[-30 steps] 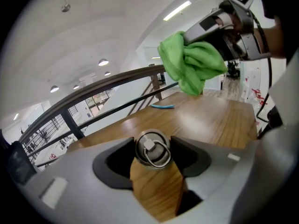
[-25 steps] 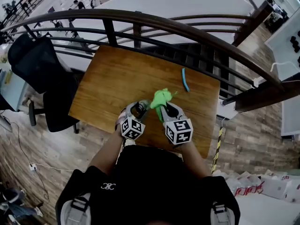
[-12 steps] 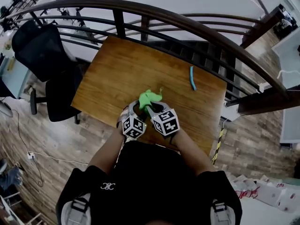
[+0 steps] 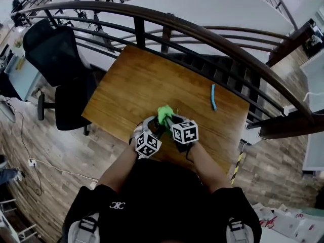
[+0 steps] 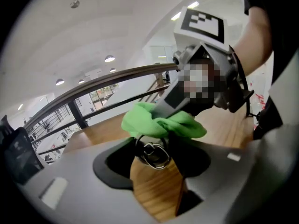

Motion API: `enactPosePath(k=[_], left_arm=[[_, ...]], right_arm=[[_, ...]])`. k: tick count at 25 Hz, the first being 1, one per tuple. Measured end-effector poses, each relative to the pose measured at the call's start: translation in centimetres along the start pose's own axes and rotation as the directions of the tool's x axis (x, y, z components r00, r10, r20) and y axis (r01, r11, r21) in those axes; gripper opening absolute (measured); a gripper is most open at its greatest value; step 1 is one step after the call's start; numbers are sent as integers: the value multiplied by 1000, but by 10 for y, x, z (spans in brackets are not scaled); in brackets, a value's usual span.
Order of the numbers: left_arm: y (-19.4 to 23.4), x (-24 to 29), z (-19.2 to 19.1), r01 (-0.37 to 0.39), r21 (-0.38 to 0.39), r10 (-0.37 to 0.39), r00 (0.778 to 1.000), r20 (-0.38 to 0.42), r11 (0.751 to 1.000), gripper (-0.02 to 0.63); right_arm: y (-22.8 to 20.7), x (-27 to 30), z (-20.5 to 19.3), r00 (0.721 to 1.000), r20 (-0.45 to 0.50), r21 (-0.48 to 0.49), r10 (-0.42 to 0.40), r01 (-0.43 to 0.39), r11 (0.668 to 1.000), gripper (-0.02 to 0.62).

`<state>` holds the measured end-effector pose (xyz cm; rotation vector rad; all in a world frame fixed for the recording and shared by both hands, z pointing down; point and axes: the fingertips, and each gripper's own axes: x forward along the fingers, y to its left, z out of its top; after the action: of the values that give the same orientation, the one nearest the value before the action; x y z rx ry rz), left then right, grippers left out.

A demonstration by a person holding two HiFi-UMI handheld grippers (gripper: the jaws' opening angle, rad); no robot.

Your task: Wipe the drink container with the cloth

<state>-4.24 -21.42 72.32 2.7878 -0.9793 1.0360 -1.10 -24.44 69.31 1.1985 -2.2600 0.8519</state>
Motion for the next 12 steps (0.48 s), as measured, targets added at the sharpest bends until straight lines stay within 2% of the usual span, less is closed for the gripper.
enactPosePath(k=[6,9,12], left_arm=[[-1,-1,0,-10,1,10,1000,-16,1000,291],[-3,-1,-2,-15,6,15,1000,-26,1000,291],[-4,-1,-2,-21,10,21,999,-29,1000,291]], right_arm=[[-34,7,-9,998,-26,100,-58,61,993,48],[-54,12,-26,992,-62,149,-108,116,982,48],[-68,16,-38,990,-72,216,-125,138,966,48]])
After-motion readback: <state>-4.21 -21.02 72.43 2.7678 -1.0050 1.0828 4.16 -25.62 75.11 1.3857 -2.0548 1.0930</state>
